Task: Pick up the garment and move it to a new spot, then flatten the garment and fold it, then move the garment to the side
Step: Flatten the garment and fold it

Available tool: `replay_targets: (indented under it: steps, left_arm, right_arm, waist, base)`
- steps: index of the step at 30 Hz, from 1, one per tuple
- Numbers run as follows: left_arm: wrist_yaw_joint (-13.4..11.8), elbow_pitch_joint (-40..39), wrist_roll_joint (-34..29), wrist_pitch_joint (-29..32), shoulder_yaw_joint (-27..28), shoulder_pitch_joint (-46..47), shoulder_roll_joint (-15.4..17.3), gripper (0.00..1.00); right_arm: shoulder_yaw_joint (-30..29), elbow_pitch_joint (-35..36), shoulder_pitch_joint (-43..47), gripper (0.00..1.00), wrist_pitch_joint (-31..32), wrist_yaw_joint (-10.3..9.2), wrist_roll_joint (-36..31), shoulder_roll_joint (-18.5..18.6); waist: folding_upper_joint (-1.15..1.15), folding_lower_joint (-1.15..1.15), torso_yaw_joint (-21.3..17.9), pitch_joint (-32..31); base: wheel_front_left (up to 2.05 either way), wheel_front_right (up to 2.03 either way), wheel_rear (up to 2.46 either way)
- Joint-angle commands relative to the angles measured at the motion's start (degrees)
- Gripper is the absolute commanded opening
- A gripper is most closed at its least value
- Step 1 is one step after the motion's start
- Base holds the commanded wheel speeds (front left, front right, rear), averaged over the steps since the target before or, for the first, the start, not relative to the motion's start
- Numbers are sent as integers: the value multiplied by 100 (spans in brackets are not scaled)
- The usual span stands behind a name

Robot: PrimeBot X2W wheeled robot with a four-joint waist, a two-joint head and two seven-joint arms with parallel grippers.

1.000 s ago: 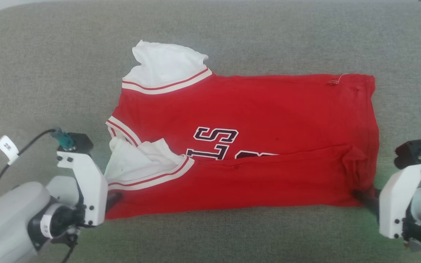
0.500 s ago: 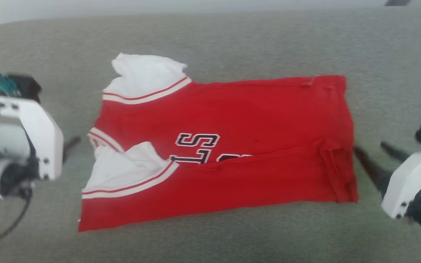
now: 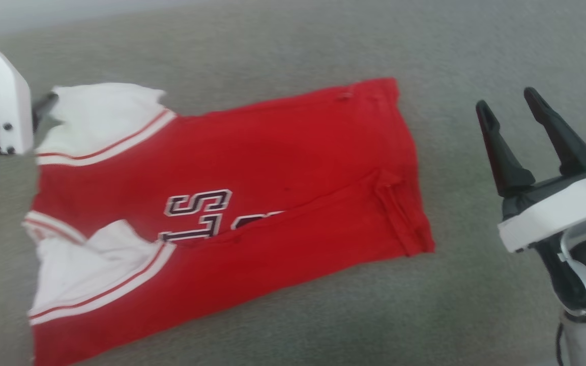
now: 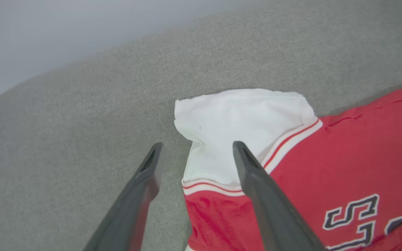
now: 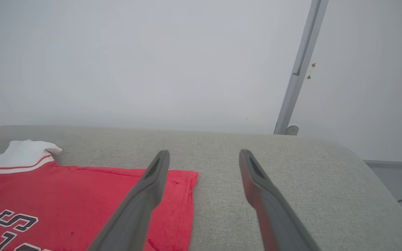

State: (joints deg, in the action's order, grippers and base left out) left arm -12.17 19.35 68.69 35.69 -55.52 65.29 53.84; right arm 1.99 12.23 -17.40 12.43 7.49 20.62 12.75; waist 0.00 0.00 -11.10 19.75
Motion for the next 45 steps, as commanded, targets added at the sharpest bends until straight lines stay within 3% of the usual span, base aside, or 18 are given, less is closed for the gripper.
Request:
replay_targets:
  steps: [1,9,18,19,20,31,39,45]
  left_arm:
    - [56,140,-68,24,-2,136,-37,100]
    - [342,1174,-257,406,-144,629,-275,100]
    - [183,2149,-29,867,-213,460,-431,100]
    - [147,2227,-6,986,-258,403,-456,93]
    - [201,2257,-20,1075,-327,368,-468,0]
    - [457,2258,-37,949,-303,647,-843,0]
    - [597,2328,-203,740,-322,1070,-1340,0]
    - [694,2526,-259,565,-322,1244,-1658,0]
  right_arm:
    - [38,-50,-80,100,-122,0,-39,-56]
    - [222,-408,-172,100,-364,0,9,-211]
    - [300,-513,-221,100,-279,0,171,-140]
    - [319,-525,-235,100,-250,0,200,-138]
    - [334,-530,-267,100,-217,0,205,-109]
    - [520,-930,-1029,100,357,0,480,126]
    - [1007,-2148,-2281,100,1233,0,766,442]
    - [1559,-3232,-3103,100,2112,0,916,436]
  waist:
    - [0,0,-301,248]
    - [0,0,-694,575]
    - [0,0,-759,813]
    - [0,0,-747,824]
    - [0,0,-732,837]
    - [0,0,-397,982]
    - [0,0,24,1175]
    - [0,0,247,1272]
  base:
    - [0,0,0]
    - [0,0,0]
    - [0,0,0]
    - [0,0,0]
    - [0,0,0]
    - [0,0,0]
    - [0,0,0]
    - [0,0,0]
